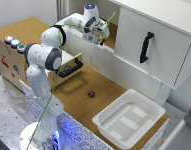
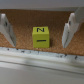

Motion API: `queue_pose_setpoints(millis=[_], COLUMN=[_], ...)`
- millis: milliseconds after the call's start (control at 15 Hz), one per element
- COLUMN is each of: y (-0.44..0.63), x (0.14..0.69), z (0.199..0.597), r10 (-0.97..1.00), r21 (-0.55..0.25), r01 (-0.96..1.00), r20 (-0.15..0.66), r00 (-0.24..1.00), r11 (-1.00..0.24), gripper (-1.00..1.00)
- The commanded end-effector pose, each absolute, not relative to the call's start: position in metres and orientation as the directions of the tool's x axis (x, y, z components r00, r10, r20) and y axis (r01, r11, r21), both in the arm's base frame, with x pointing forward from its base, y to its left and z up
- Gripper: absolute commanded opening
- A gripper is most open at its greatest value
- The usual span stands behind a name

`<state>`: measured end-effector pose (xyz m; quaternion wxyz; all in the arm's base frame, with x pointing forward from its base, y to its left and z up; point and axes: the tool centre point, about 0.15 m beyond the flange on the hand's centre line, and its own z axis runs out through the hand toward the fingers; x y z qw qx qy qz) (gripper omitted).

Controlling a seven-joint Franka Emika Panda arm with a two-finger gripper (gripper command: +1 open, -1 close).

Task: Lift the yellow block

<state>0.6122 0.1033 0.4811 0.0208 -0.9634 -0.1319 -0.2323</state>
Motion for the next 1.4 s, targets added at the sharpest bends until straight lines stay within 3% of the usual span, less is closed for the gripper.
queue_pose_setpoints(millis=[0,533,600,1333], y=[0.111,0.116,0.116,0.112], x=[0.653,0.690,0.691,0.661], z=[0.478,0.471,0.471,0.464], r10=[0.295,0.302,0.296,0.272], r21=[-0.002,-0.006,-0.022,-0.067], r01=[0.326,0.334,0.334,0.325], r20=[0.421,0.413,0.410,0.406], r00=[0.858,0.859,0.863,0.872], r11=[-0.945,-0.943,-0.942,-0.943], gripper=[1.00,1.00,-1.00,-1.00])
